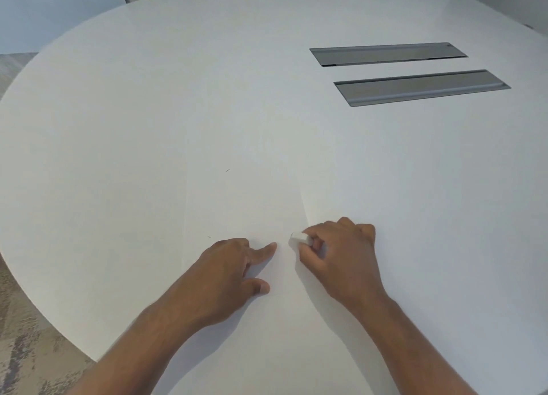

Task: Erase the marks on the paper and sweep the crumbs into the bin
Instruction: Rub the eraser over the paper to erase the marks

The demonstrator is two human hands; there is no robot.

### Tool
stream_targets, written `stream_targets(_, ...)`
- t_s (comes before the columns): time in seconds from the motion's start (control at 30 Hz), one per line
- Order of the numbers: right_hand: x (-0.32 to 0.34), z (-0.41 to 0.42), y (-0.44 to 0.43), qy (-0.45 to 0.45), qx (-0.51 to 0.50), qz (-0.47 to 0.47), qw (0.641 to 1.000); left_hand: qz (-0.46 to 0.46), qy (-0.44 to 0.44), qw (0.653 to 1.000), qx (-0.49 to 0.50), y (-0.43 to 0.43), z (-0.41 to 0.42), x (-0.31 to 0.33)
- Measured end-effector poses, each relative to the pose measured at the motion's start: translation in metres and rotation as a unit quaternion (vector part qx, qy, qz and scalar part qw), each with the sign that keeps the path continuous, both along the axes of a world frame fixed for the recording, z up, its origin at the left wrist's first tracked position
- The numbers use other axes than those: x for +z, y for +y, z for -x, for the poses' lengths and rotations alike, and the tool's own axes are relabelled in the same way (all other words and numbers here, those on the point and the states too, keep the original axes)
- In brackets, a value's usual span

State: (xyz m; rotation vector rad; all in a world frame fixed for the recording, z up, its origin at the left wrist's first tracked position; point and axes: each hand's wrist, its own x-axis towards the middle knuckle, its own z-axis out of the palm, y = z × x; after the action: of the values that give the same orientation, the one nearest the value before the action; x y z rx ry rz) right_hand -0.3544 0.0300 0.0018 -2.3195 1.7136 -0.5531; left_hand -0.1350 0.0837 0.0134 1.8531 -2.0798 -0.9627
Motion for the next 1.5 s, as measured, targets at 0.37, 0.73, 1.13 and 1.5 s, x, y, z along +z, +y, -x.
stream_targets(0.37, -0.001, 0.001, -0.003, 0.007, -0.006, -0.005, 1.0, -0.007, -0.005, 1.0, -0.005, -0.002, 0.002, 0.003)
stream_targets(0.73, 0.002, -0.009, 0.04, -0.022, 0.096, -0.068, 0.993, -0.012, -0.009, 1.0, 0.0, -0.002, 0.003, 0.003)
stream_targets(1.13, -0.001, 0.0, 0.001, -0.048, -0.007, -0.036, 0.998, -0.016, -0.009, 1.0, 0.004, -0.002, 0.002, 0.004)
stream_targets(1.5, 0.001, -0.006, 0.012, -0.02, 0.015, -0.031, 0.999, -0.015, -0.001, 1.0, 0.007, -0.001, 0.002, 0.004)
